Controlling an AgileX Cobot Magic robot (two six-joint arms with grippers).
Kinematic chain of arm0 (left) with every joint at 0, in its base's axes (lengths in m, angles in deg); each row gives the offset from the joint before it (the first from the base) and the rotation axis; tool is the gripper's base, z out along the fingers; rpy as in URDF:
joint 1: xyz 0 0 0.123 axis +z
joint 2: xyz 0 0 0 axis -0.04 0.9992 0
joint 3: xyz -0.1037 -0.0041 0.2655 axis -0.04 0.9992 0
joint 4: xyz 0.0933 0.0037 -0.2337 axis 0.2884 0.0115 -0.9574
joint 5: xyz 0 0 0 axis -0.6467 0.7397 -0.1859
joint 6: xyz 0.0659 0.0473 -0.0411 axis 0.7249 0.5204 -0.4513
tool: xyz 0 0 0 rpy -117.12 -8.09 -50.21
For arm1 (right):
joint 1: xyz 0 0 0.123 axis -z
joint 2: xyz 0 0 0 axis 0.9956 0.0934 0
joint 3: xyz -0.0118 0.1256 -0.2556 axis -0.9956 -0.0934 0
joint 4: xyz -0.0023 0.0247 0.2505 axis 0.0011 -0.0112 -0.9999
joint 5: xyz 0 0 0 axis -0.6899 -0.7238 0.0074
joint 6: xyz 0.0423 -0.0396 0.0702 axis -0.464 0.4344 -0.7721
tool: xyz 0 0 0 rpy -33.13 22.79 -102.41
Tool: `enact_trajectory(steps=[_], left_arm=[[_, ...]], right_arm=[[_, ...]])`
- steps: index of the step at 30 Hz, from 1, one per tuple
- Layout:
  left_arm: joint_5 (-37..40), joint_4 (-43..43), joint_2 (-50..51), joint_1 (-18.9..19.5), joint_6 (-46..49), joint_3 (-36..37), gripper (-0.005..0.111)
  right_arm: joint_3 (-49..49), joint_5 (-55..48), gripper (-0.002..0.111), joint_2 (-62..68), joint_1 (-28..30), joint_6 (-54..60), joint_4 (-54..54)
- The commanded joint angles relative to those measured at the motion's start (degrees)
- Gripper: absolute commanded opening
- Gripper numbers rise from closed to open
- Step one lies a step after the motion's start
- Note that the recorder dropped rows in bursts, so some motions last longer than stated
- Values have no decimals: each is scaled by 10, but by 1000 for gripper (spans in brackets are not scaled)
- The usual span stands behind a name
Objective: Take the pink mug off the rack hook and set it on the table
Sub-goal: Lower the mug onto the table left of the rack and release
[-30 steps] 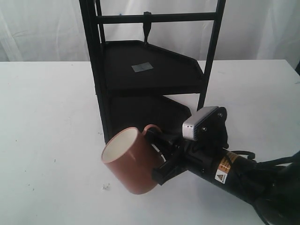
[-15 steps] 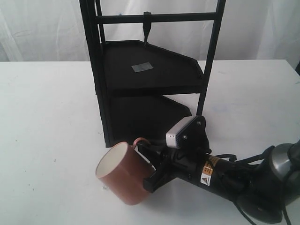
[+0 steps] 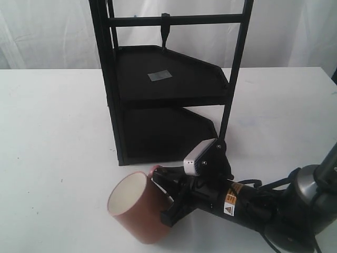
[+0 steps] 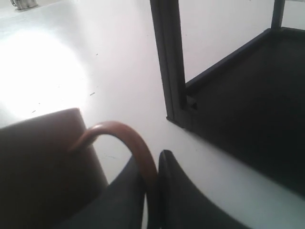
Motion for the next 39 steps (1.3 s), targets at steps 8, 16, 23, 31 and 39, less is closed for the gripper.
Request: enact_trajectory(steps=[8, 16, 23, 31, 39], left_arm=[[0, -4, -3, -1, -1, 1, 0], [0, -4, -3, -1, -1, 1, 0], [0, -4, -3, -1, -1, 1, 0], [0, -4, -3, -1, -1, 1, 0], [0, -4, -3, -1, -1, 1, 0]], right_arm=[[6, 6, 0, -25, 10, 38, -56], [65, 6, 0, -5, 18, 49, -59], [87, 6, 0, 38, 18, 52, -57], [85, 6, 0, 50, 18, 84, -59], [85, 6, 26, 50, 18, 131, -64]])
